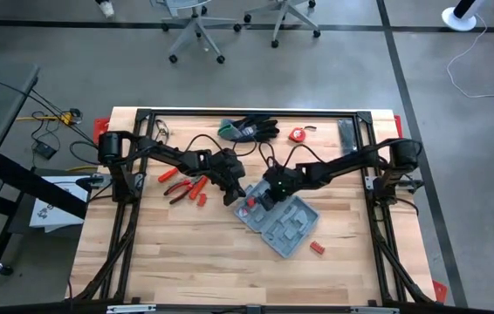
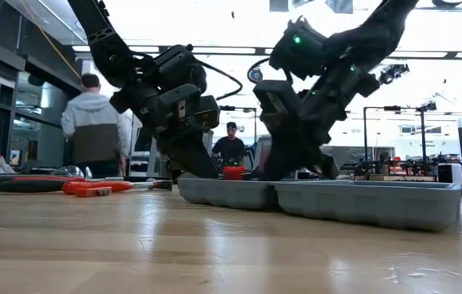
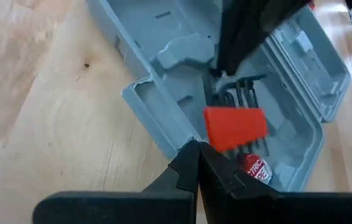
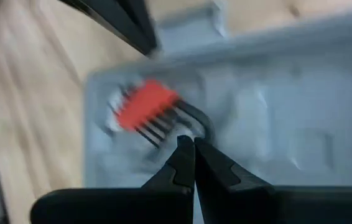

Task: Prefit tool cases
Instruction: Put the set of hex keys into the tool case

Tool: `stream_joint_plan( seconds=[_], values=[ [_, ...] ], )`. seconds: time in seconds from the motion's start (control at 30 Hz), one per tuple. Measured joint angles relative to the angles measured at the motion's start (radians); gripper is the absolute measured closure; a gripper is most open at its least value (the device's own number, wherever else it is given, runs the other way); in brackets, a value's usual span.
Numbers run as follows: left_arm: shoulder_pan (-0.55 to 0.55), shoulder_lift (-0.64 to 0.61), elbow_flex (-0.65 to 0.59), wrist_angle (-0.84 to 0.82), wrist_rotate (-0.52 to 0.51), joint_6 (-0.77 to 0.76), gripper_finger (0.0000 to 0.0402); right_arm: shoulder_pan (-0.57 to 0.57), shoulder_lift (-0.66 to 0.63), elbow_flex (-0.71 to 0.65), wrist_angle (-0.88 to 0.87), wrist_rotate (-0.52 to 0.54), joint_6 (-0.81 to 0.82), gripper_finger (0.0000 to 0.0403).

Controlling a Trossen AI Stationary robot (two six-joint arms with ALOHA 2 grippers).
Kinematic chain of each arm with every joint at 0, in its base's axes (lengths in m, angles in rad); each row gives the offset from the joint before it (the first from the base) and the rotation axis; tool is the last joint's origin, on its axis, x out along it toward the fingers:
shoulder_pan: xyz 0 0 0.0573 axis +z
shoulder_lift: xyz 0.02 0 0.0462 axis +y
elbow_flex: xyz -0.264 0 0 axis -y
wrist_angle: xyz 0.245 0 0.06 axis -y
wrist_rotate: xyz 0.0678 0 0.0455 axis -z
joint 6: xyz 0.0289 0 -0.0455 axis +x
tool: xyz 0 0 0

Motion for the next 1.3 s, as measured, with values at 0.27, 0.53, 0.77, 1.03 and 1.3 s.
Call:
stream_joint_plan(
  seconds=[0.27, 0.53, 0.77, 1.03, 1.3],
  values=[
    [0.000, 0.000, 0.000, 0.000, -0.013, 0.002, 0.0402, -0.039, 0.000, 0.003, 0.025, -0.002, -0.026, 0.0403],
    [0.001, 0.000, 0.000, 0.001, 0.004, -0.009, 0.0402, -0.029, -0.048, 0.002, 0.019, -0.014, -0.027, 0.0403],
    [0.001, 0.000, 0.000, 0.006, 0.010, -0.010, 0.0402, 0.059, -0.050, 0.002, 0.024, -0.020, 0.000, 0.0403],
    [0.014, -0.060, 0.001, 0.025, 0.005, -0.001, 0.0402, 0.027, 0.011, 0.002, 0.024, 0.014, 0.008, 0.0403],
    [-0.007, -0.066, 0.000, 0.025, 0.003, -0.018, 0.0402, -0.036, 0.038, 0.004, 0.041, -0.014, -0.020, 0.0403]
  ],
)
